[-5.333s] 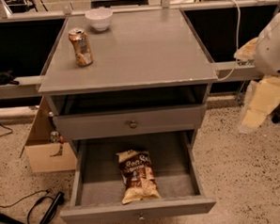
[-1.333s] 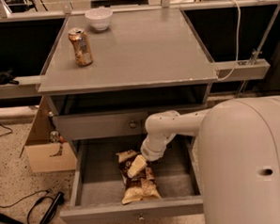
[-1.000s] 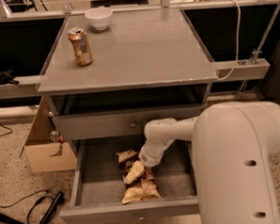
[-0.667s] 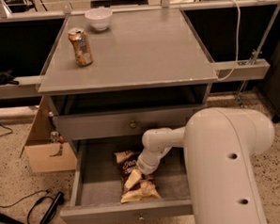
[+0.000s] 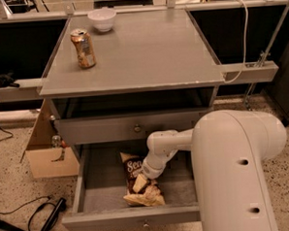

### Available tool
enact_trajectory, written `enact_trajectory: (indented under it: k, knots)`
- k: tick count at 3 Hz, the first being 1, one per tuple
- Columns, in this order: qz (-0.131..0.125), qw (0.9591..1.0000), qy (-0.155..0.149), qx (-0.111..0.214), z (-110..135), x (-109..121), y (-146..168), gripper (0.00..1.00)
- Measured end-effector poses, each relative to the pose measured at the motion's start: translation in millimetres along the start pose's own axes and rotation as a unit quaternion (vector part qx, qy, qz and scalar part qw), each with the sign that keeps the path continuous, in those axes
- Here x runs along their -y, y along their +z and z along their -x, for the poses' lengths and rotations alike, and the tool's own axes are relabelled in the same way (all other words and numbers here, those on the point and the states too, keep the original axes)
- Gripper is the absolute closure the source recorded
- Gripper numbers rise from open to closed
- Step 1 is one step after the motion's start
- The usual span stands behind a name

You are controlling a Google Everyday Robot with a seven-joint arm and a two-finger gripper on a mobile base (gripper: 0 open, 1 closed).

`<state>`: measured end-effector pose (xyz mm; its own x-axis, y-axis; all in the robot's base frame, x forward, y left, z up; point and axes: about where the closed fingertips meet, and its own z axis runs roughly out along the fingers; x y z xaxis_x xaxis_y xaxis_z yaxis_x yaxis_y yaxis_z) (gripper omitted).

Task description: Pick brown chip bag from middle drawer and place on counter

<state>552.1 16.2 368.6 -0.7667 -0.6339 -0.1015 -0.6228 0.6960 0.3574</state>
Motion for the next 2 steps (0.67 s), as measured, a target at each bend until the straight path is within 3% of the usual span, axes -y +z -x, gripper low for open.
enact_trajectory:
  k: [1,2]
  knots:
    - [0.0,1.0,0.0,0.0,0,-1,-4,0.88]
    - [-0.018,0.9996,-0.021,0.007,-12,-15,-36,1.0]
